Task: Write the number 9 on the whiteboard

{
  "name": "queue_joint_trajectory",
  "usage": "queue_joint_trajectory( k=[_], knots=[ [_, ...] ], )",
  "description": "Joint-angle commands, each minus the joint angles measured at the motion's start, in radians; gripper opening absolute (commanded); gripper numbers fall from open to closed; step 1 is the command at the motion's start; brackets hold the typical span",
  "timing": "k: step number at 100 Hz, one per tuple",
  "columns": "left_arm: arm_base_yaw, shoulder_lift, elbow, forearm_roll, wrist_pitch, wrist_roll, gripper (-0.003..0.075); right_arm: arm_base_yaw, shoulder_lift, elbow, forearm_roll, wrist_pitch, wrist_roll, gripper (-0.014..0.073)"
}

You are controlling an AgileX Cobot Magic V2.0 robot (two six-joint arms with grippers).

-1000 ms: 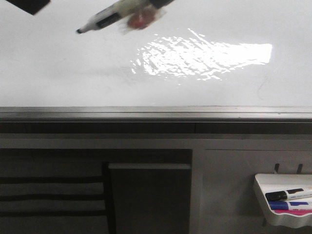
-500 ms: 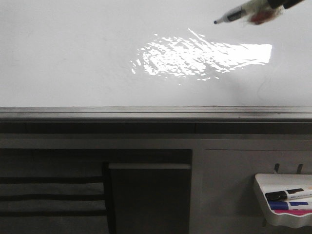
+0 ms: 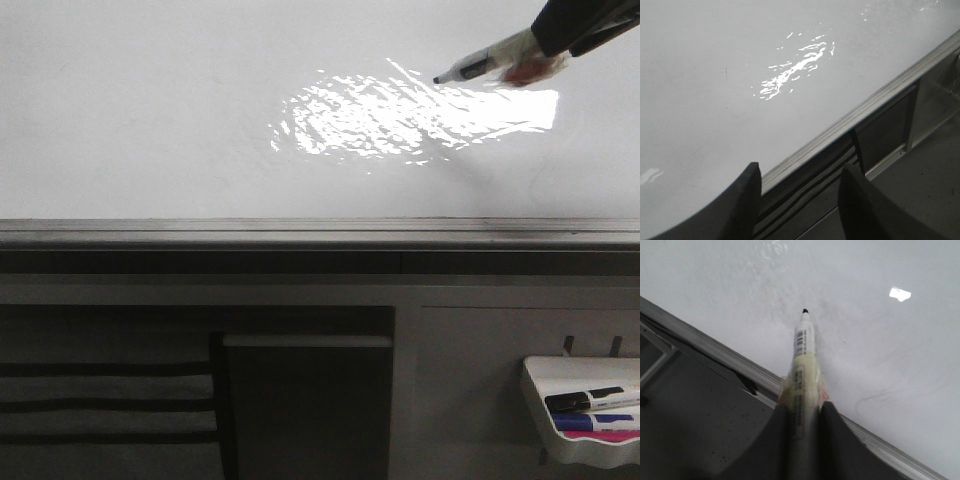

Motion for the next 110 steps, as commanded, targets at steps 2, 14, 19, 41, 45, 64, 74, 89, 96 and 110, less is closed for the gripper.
queue_joint_trajectory(
  k=[2,14,19,41,45,64,74,89,96,110],
  knots=[
    [0.004,0.002,-0.027,-0.027,-0.07,-0.014,0.0333,-0.006,0.034,-0.08,0.009,-0.034,0.002,-0.0046],
    [0.004,0.002,-0.027,-0.034,-0.07,-0.014,0.0333,-0.006,0.111,-0.149,0.006,-0.02,0.002,-0.0046],
    [0.004,0.002,-0.027,-0.036,-0.07,-0.014,0.0333,-0.002,0.144,-0.181,0.006,-0.02,0.002,-0.0046],
    [0.004,0.002,-0.027,-0.038,-0.076,-0.014,0.0333,0.074,0.236,-0.254,-0.015,0.095,-0.008,-0.0046],
    [0.004,0.002,-0.027,-0.038,-0.076,-0.014,0.0333,0.072,0.236,-0.254,-0.027,0.139,-0.008,-0.0046],
    [0.004,0.002,-0.027,-0.038,-0.092,-0.014,0.0333,-0.004,0.199,-0.264,-0.061,0.091,0.047,-0.0046],
    [0.004,0.002,-0.027,-0.038,-0.095,-0.014,0.0333,-0.006,0.199,-0.285,-0.061,0.095,0.047,-0.0046],
    [0.004,0.002,-0.027,-0.038,-0.093,-0.014,0.0333,0.012,0.199,-0.284,-0.061,0.118,0.047,-0.0046],
    [0.004,0.002,-0.027,-0.041,-0.093,-0.014,0.0333,0.026,0.199,-0.276,-0.052,0.143,0.047,-0.0046],
    [0.004,0.002,-0.027,-0.042,-0.093,-0.014,0.0333,0.071,0.199,-0.221,-0.05,0.18,0.047,-0.0046]
  ],
)
